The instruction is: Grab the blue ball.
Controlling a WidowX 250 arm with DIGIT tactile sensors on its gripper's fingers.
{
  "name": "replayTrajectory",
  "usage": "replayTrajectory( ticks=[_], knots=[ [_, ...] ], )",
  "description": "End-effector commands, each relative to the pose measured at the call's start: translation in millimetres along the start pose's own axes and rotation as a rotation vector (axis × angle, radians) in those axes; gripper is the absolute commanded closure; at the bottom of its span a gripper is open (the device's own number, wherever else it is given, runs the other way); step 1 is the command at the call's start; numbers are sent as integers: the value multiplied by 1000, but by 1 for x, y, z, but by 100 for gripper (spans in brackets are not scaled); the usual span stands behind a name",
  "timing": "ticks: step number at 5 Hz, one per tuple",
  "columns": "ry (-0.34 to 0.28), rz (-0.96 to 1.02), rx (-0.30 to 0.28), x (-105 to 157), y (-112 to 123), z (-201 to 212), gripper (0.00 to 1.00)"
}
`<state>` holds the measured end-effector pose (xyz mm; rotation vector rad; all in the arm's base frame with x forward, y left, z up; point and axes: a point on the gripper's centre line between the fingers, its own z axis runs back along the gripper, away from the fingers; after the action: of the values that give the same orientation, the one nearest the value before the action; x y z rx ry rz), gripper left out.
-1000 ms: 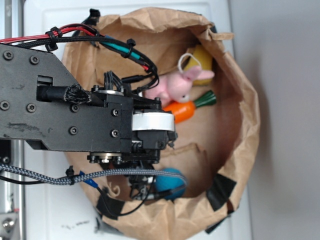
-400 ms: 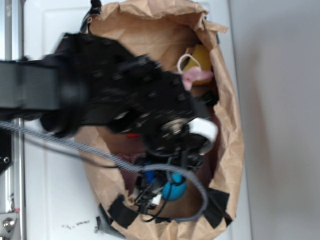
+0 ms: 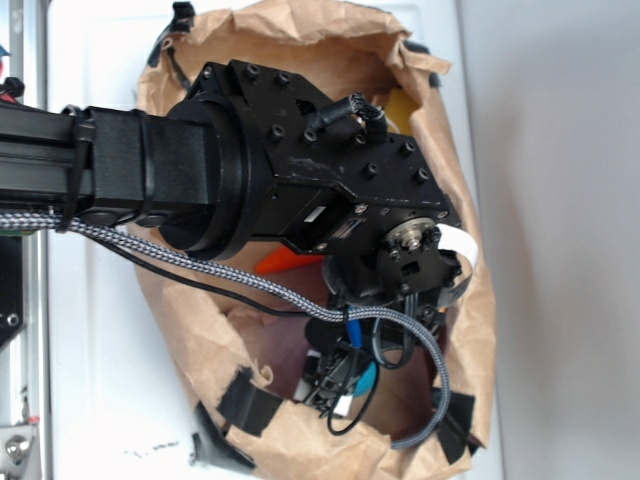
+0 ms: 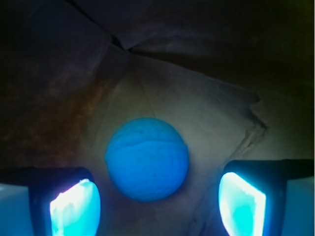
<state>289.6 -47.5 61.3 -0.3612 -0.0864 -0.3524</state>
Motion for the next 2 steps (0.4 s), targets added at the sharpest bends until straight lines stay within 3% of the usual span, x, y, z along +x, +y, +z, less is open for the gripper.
replayTrajectory(
  ticks=[1,2],
  knots=[
    [-23,-103,5,-5,1,-38,0],
    [-57,-105,24,-13,11,-52,100]
  ],
)
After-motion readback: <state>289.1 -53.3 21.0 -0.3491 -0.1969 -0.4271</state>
